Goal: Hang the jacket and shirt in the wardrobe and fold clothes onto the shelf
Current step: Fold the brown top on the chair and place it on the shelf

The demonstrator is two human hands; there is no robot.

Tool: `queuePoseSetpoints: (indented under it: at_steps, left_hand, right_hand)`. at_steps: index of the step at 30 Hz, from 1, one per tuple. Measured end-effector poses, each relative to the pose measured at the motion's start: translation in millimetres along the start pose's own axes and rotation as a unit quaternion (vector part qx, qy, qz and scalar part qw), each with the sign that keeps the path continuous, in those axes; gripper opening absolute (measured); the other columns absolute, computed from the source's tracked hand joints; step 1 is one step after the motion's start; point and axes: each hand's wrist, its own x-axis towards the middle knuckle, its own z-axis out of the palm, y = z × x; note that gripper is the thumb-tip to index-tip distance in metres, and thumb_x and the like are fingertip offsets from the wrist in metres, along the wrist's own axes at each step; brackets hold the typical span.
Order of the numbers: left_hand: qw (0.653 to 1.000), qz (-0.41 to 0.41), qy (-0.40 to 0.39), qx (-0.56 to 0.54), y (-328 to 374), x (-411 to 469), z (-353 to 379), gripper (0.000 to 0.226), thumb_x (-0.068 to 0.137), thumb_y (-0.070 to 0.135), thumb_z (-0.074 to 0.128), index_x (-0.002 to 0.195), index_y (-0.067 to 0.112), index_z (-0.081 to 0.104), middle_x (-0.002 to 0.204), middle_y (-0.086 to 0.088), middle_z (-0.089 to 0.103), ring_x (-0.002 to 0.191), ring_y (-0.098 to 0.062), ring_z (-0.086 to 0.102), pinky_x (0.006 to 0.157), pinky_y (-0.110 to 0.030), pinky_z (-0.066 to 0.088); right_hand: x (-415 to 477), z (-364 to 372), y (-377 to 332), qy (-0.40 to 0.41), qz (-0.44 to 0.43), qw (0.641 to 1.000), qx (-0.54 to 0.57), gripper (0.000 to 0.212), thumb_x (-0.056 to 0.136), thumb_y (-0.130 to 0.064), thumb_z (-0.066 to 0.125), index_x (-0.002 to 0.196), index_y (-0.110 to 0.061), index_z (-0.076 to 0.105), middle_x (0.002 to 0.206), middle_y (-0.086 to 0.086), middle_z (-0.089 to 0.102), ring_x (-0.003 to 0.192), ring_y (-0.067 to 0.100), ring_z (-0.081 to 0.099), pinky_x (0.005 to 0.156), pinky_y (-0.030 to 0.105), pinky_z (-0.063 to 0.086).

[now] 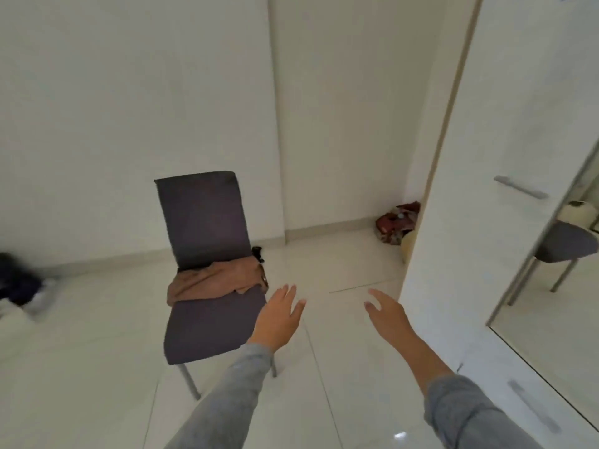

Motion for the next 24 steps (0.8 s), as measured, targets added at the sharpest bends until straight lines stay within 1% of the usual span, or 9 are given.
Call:
queuePoseSetpoints:
  at_steps: [3, 7, 11, 14, 17, 19, 21, 24]
  left_hand:
    - [0.997, -0.063, 0.054, 0.0, -72.6, -2.9, -44.6, 0.056, 0.101, 0.041, 0.029, 0.15, 0.015, 0.019, 0.158, 0.0, 0.013, 0.146, -0.013, 0.008, 0.114, -0.027, 0.012]
    - [0.986, -0.135, 0.1, -0.003, -142.4, 0.8, -83.5, 0.055, 0.101, 0.041, 0.031, 0.149, 0.017, 0.022, 0.158, 0.0, 0.016, 0.145, -0.014, 0.011, 0.114, -0.027, 0.015]
    - [0.976, -0.179, 0.122, 0.001, -205.5, 36.8, -117.4, 0.055, 0.1, 0.042, 0.031, 0.149, 0.017, 0.024, 0.157, 0.001, 0.018, 0.145, -0.014, 0.013, 0.114, -0.028, 0.015]
    - [0.97, -0.211, 0.117, 0.007, -253.5, 85.0, -143.6, 0.056, 0.1, 0.044, 0.03, 0.149, 0.017, 0.025, 0.157, 0.0, 0.019, 0.145, -0.014, 0.014, 0.115, -0.029, 0.014]
    - [0.965, -0.236, 0.111, 0.003, -294.6, 130.1, -160.8, 0.055, 0.1, 0.044, 0.029, 0.147, 0.016, 0.029, 0.155, -0.003, 0.023, 0.144, -0.015, 0.016, 0.114, -0.03, 0.015]
    - [0.963, -0.247, 0.108, -0.011, -316.4, 155.9, -166.3, 0.051, 0.101, 0.041, 0.031, 0.143, 0.013, 0.036, 0.151, -0.004, 0.031, 0.141, -0.018, 0.023, 0.112, -0.029, 0.019]
    - [0.96, -0.26, 0.101, -0.038, -341.8, 180.5, -164.9, 0.045, 0.1, 0.038, 0.034, 0.134, 0.011, 0.045, 0.141, -0.005, 0.042, 0.133, -0.02, 0.035, 0.107, -0.03, 0.026]
    - [0.948, -0.295, 0.085, -0.08, -378.8, 213.2, -158.5, 0.038, 0.099, 0.037, 0.038, 0.121, 0.011, 0.054, 0.126, -0.005, 0.051, 0.12, -0.022, 0.046, 0.101, -0.031, 0.035]
  right_hand:
    - [34.8, 58.4, -57.9, -0.049, -0.053, 0.997, 0.0, 0.039, 0.1, -0.019, 0.042, 0.137, -0.006, 0.044, 0.145, 0.009, 0.042, 0.135, 0.022, 0.037, 0.108, 0.024, 0.023]
    - [80.7, 119.1, -114.0, -0.101, -0.092, 0.991, 0.002, 0.041, 0.101, -0.022, 0.039, 0.139, -0.007, 0.043, 0.146, 0.008, 0.042, 0.135, 0.021, 0.036, 0.109, 0.024, 0.024]
    - [146.3, 175.4, -166.8, -0.146, -0.112, 0.983, 0.007, 0.043, 0.1, -0.019, 0.042, 0.14, -0.007, 0.041, 0.147, 0.008, 0.04, 0.136, 0.021, 0.036, 0.108, 0.024, 0.024]
    - [212.1, 216.1, -205.6, -0.174, -0.118, 0.978, 0.005, 0.044, 0.098, -0.019, 0.045, 0.141, -0.009, 0.04, 0.146, 0.007, 0.041, 0.135, 0.021, 0.037, 0.108, 0.026, 0.027]
    - [267.3, 246.4, -231.1, -0.191, -0.116, 0.975, 0.004, 0.044, 0.096, -0.018, 0.047, 0.139, -0.011, 0.042, 0.143, 0.006, 0.045, 0.132, 0.02, 0.041, 0.106, 0.026, 0.03]
    - [298.7, 264.5, -239.6, -0.197, -0.098, 0.976, 0.0, 0.042, 0.096, -0.017, 0.047, 0.137, -0.01, 0.044, 0.141, 0.006, 0.046, 0.13, 0.021, 0.043, 0.103, 0.025, 0.031]
    - [328.0, 285.9, -241.6, -0.211, -0.072, 0.975, -0.012, 0.041, 0.096, -0.016, 0.048, 0.137, -0.009, 0.044, 0.14, 0.007, 0.047, 0.129, 0.022, 0.044, 0.101, 0.025, 0.033]
    - [363.3, 317.8, -233.2, -0.23, -0.022, 0.973, -0.024, 0.041, 0.095, -0.015, 0.048, 0.135, -0.008, 0.044, 0.139, 0.009, 0.048, 0.128, 0.023, 0.045, 0.099, 0.025, 0.034]
